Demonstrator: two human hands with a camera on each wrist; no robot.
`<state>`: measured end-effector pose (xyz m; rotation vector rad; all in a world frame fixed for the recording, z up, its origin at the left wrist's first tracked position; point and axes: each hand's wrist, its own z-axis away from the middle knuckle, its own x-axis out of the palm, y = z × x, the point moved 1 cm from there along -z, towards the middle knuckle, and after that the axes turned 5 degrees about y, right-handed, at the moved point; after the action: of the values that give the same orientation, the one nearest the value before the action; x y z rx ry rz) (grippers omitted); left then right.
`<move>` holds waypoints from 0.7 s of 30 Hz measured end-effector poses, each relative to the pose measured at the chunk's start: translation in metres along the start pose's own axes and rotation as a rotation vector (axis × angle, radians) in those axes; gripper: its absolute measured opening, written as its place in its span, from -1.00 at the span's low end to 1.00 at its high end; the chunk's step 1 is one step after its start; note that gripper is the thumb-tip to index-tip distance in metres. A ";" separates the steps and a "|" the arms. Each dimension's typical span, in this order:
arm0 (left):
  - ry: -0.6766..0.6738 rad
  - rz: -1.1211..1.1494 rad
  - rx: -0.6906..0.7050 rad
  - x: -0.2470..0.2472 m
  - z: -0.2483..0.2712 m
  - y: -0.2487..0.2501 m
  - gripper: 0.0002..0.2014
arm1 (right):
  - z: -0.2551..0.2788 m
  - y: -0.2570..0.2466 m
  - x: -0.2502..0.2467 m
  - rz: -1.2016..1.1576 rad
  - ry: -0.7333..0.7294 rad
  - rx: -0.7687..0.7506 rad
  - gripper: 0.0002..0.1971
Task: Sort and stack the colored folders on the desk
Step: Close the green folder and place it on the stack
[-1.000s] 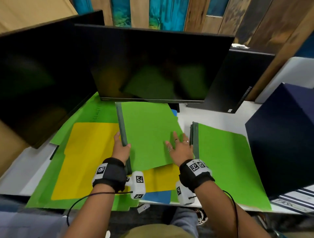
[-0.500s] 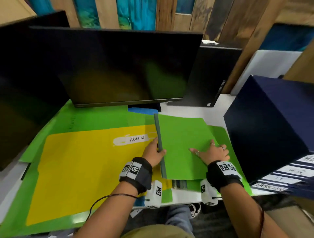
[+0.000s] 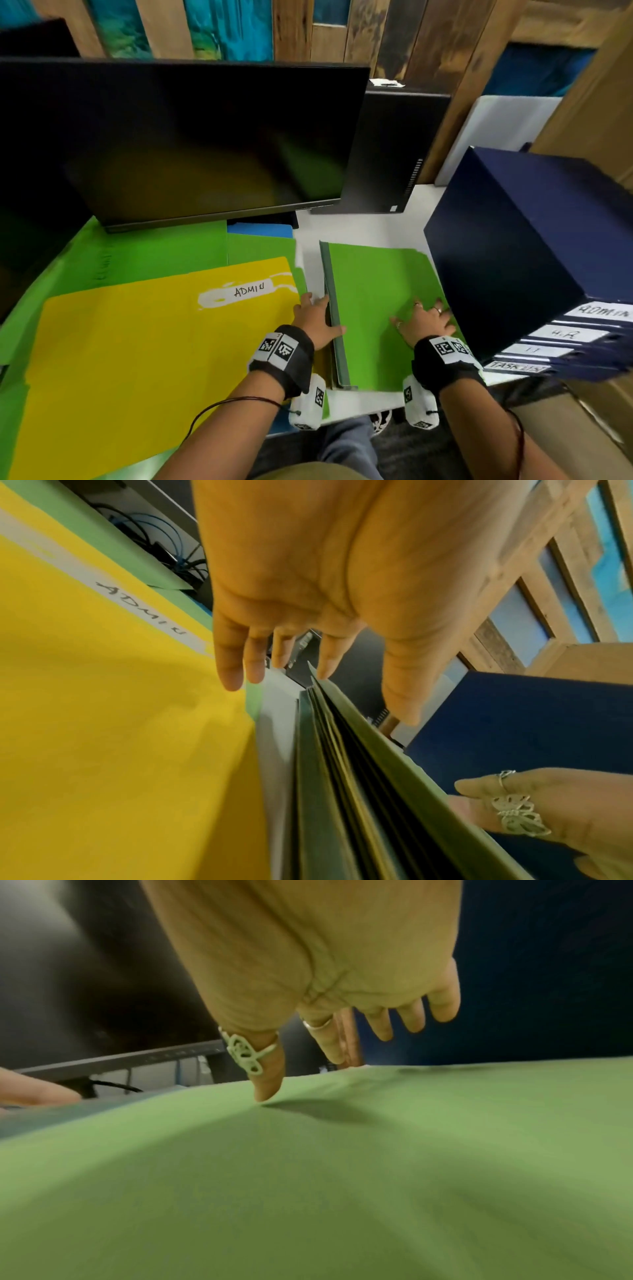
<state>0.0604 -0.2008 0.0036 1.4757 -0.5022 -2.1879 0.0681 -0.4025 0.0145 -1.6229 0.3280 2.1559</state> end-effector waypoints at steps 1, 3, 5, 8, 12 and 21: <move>0.015 0.023 -0.014 -0.004 -0.001 -0.003 -0.16 | 0.002 -0.007 -0.004 -0.010 0.020 -0.029 -0.22; 0.077 0.070 -0.050 -0.016 -0.002 -0.016 -0.13 | 0.008 -0.025 -0.011 -0.088 0.080 -0.123 -0.28; 0.171 0.059 -0.110 -0.033 -0.004 -0.040 -0.12 | 0.019 -0.050 -0.017 -0.237 0.134 -0.292 -0.42; 0.261 -0.012 -0.294 -0.061 -0.002 -0.086 -0.04 | 0.040 -0.096 -0.017 -0.379 0.087 -0.602 -0.61; 0.170 -0.177 -0.496 -0.080 0.009 -0.139 0.27 | 0.060 -0.153 0.003 -0.307 -0.141 -0.717 -0.59; 0.141 -0.148 -0.588 -0.070 0.034 -0.178 0.52 | 0.050 -0.191 0.037 -0.111 -0.291 -0.327 -0.21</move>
<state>0.0229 -0.0125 -0.0249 1.3439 0.2900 -2.0650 0.1054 -0.2056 0.0057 -1.4138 -0.2074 2.4085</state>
